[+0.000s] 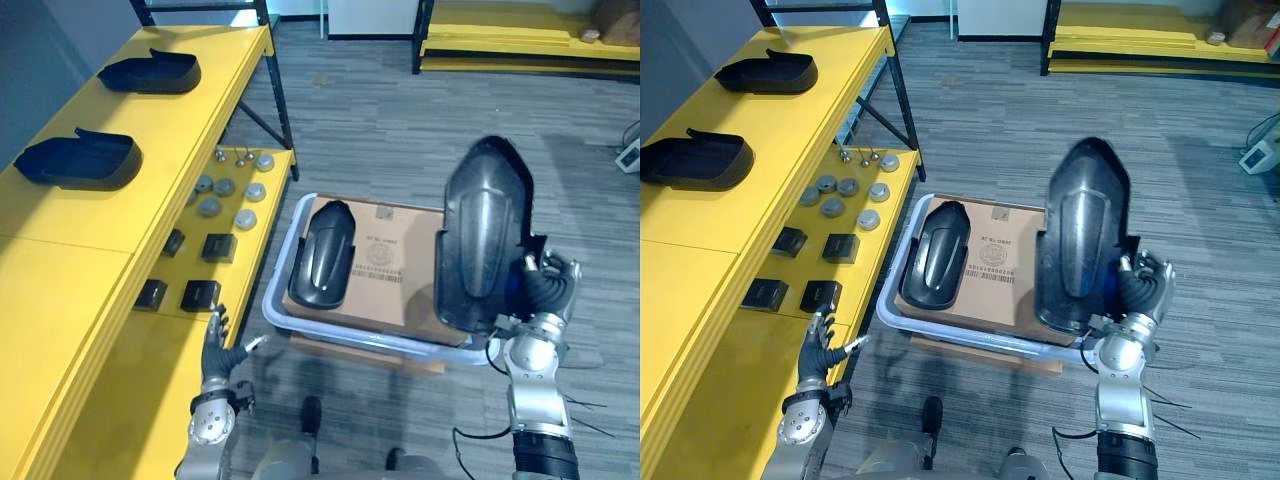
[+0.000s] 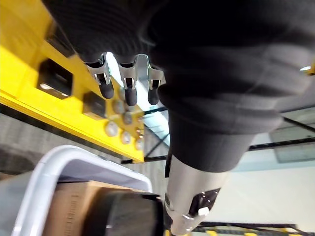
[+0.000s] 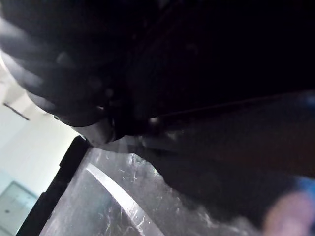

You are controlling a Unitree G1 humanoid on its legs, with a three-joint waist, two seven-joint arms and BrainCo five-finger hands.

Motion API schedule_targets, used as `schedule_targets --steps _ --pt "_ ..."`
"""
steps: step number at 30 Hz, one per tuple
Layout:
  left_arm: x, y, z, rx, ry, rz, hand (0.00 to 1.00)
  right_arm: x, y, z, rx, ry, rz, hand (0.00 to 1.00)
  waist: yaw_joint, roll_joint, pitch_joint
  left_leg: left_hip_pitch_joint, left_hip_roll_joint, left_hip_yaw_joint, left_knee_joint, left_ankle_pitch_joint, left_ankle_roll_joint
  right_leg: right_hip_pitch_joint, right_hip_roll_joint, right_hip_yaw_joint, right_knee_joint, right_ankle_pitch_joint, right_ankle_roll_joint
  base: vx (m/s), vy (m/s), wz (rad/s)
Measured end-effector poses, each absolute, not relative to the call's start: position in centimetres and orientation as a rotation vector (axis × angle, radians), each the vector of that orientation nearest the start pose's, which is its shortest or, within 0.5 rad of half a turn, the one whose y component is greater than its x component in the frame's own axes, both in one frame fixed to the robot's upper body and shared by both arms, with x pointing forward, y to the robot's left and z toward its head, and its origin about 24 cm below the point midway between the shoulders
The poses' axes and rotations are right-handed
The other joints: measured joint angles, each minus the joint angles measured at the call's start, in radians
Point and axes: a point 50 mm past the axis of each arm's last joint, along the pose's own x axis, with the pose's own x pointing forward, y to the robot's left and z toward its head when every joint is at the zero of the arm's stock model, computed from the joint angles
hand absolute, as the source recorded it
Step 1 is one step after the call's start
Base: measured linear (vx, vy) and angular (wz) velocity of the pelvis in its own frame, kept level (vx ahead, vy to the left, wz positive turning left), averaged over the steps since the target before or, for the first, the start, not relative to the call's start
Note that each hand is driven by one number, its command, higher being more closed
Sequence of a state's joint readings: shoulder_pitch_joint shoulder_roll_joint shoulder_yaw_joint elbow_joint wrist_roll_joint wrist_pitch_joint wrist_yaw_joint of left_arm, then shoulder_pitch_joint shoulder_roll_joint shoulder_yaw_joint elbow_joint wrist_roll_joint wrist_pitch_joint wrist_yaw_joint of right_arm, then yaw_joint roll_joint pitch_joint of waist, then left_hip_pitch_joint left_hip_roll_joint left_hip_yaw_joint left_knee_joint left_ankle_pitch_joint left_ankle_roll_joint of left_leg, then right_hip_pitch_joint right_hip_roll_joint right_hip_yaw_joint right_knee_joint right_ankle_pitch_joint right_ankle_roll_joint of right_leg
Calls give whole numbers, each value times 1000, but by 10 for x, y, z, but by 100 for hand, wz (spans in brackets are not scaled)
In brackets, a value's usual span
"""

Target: Walk over and take plastic housings, then place them on the shelf

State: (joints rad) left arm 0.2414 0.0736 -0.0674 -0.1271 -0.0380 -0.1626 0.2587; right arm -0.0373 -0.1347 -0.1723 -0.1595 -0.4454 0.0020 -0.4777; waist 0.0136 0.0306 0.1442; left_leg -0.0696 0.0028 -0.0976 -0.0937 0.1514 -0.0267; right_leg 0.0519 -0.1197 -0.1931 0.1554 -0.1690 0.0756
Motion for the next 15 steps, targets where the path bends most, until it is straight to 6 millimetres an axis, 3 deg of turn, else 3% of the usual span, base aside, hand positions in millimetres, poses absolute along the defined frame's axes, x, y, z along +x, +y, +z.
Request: schedule_targets --steps 5,15 --pt "216 141 56 -6 -158 132 0 247 -197 120 -561 -407 -566 100 -2 -2 -9 31 1 6 -1 0 0 28 -1 4 0 0 0 -24 -4 -2" --pt "232 96 79 0 -265 -25 0 250 -135 135 -539 -550 -398 100 -16 -4 -40 38 17 39 -5 3 0 20 11 43 -11 22 -3 -48 -1 -11"
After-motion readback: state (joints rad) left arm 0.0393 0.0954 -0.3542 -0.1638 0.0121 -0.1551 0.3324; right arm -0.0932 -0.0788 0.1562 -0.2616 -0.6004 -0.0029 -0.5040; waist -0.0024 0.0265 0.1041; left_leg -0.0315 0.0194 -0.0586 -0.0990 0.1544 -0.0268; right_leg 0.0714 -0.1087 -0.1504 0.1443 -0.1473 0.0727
